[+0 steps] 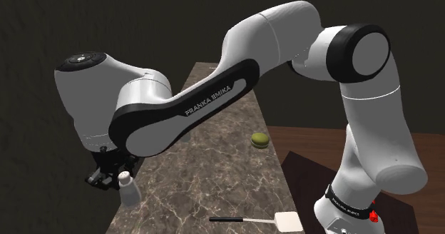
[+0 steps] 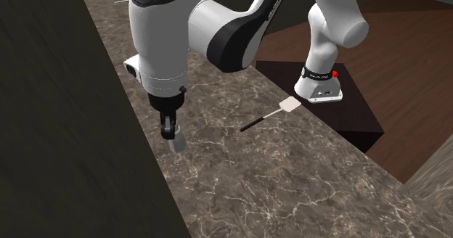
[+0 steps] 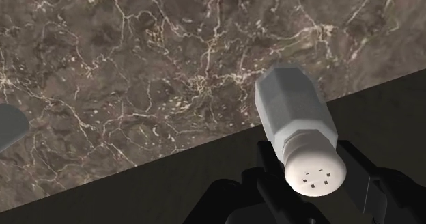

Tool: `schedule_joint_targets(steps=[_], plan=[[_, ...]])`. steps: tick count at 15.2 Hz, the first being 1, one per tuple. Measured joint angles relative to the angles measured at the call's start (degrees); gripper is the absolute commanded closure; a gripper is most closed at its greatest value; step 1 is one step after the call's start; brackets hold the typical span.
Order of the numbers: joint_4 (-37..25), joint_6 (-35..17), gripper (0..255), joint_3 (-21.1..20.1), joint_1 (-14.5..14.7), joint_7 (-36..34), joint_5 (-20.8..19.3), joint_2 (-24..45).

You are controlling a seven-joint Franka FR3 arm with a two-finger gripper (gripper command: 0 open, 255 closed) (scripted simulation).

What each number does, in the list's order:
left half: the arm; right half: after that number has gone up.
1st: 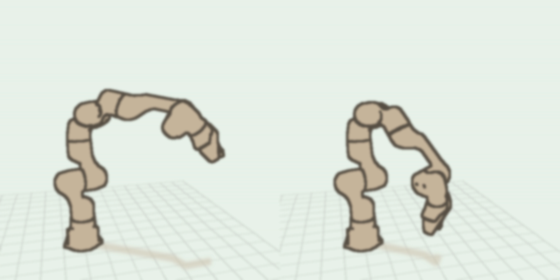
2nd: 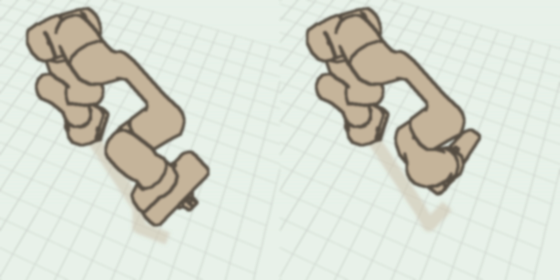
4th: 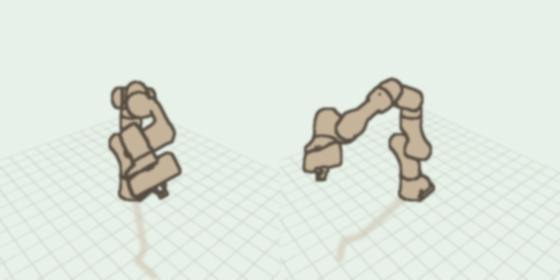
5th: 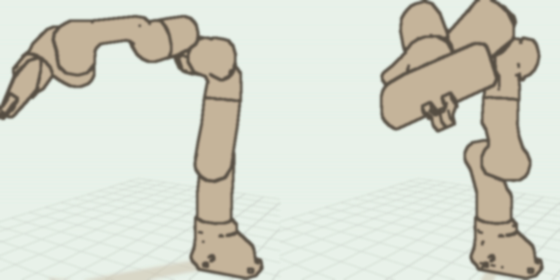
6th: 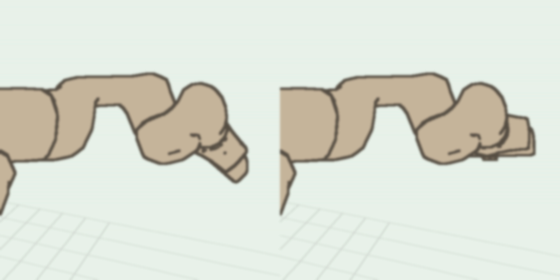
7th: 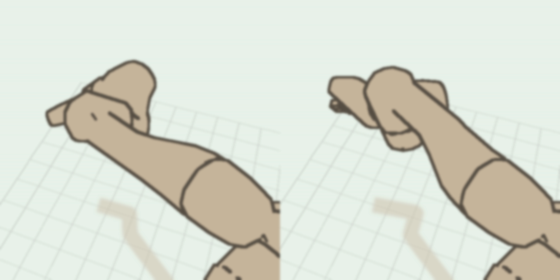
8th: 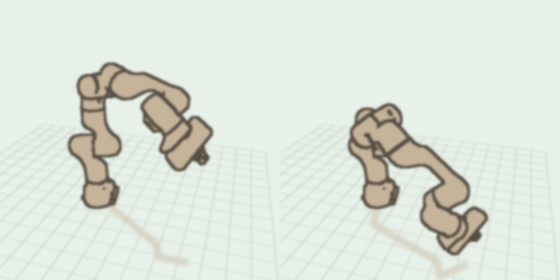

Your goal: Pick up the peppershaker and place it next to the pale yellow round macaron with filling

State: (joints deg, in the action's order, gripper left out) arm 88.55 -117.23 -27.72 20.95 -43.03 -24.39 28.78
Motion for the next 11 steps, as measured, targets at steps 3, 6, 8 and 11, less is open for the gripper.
schedule_joint_targets(steps=[3,6,8,11], plan=[[-1.6,2.0,255,-0.2,0.0,0.6,0.5,-0.5],[-3.3,4.0,255,-0.5,0.2,1.1,1.0,-0.9],[-4.7,5.3,255,-0.6,0.4,1.4,1.1,-0.9],[-5.9,7.2,255,-0.8,0.3,2.0,1.7,-1.7]])
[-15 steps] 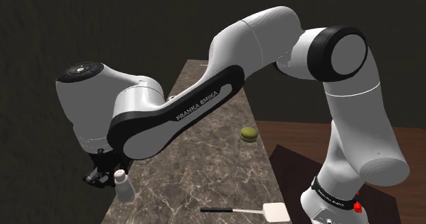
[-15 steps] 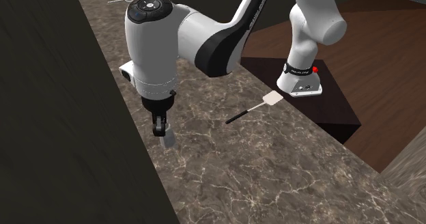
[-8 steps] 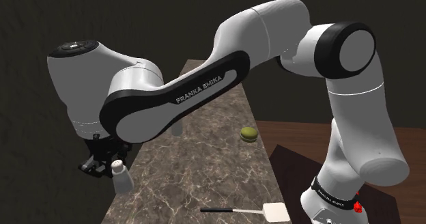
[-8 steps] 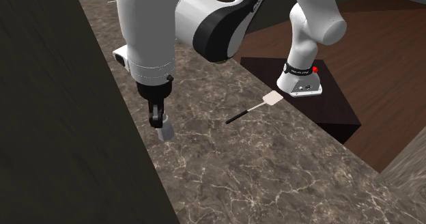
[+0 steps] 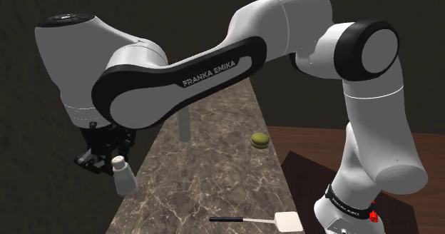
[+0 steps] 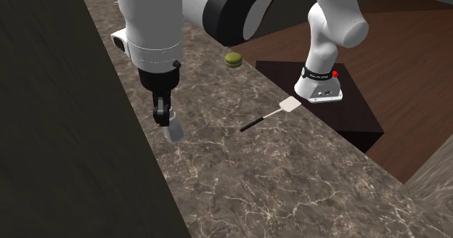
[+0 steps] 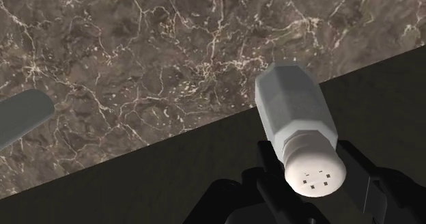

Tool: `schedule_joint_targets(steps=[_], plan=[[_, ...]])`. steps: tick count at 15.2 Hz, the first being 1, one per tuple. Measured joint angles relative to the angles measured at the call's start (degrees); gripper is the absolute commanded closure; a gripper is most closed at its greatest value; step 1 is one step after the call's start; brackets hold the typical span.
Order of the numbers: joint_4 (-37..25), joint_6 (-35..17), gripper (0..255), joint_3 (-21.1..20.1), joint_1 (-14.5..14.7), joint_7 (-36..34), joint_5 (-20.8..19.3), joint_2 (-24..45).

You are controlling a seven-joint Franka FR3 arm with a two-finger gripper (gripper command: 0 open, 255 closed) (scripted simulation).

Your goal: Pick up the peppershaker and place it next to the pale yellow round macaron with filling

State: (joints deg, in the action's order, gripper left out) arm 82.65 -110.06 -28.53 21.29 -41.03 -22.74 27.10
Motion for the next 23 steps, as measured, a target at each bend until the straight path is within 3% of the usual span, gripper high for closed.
schedule_joint_targets(steps=[6,7,15,23], plan=[[-3.5,3.8,255,-0.3,0.3,1.0,0.6,-0.5],[-1.9,3.4,255,-0.5,-0.4,1.2,1.1,-1.8],[21.6,-5.2,255,-0.7,-10.2,8.9,10.0,-20.2],[39.9,-10.2,255,3.6,-14.4,20.4,18.9,-36.7]])
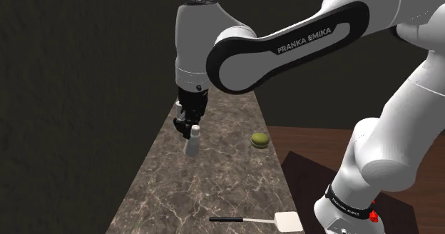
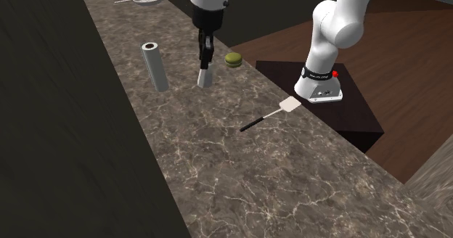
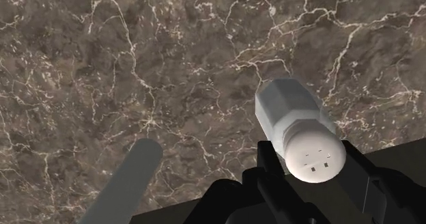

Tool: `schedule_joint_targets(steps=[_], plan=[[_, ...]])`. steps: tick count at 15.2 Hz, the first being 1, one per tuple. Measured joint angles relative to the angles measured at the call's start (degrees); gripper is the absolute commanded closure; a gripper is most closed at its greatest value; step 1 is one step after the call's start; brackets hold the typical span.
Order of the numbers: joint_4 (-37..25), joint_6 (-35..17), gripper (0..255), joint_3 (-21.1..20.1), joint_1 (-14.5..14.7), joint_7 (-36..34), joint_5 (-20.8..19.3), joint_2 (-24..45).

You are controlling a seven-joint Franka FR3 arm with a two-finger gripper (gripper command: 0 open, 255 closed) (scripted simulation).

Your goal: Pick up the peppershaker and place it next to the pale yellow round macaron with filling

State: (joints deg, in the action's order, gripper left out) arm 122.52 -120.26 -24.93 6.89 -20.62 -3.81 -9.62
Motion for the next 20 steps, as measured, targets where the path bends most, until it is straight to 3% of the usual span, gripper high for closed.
schedule_joint_targets(steps=[9,20], plan=[[16.5,-0.8,255,9.3,-1.2,13.9,5.1,-17.1],[28.6,1.8,255,22.2,-5.3,28.9,2.1,-32.3]])
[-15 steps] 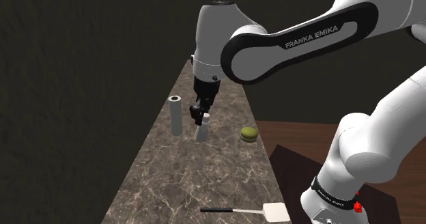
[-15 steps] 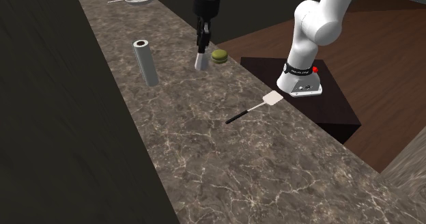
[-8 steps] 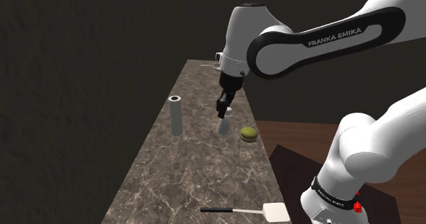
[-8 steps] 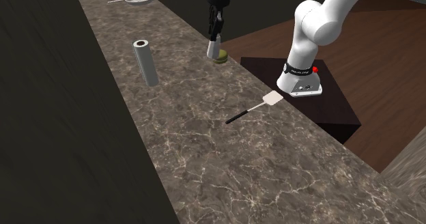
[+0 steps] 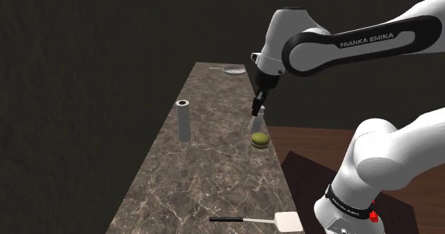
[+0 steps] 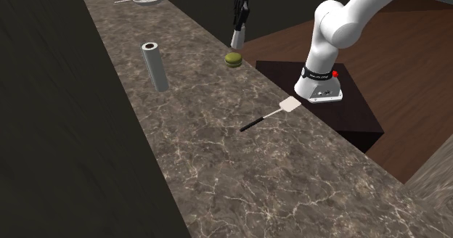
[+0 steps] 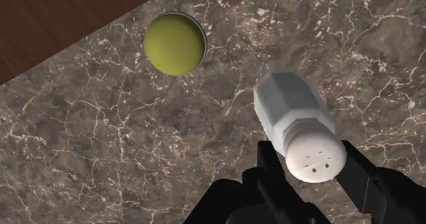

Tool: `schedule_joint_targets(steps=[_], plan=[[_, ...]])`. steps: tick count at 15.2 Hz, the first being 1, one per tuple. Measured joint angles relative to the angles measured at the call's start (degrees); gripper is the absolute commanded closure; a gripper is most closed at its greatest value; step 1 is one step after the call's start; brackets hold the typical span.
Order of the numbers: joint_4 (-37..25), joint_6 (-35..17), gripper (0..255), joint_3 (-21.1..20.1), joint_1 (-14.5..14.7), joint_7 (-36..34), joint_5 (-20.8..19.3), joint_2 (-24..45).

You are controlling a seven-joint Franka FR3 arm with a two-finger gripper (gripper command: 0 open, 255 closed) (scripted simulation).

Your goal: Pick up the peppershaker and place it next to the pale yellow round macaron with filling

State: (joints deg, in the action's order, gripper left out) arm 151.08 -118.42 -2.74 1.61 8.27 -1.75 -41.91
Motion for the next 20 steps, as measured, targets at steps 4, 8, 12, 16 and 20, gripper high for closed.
schedule_joint_targets(steps=[4,8,12,16,20], plan=[[2.8,-1.0,255,2.6,-1.3,2.9,-1.4,-1.9],[5.6,-4.3,255,2.9,-1.5,3.0,-1.6,-1.5],[7.9,-7.7,255,2.9,-1.6,2.9,-1.7,-0.3],[10.1,-11.5,255,2.8,-1.6,2.6,-1.9,1.3],[12.4,-15.3,255,2.8,-1.8,2.4,-2.1,2.8]])
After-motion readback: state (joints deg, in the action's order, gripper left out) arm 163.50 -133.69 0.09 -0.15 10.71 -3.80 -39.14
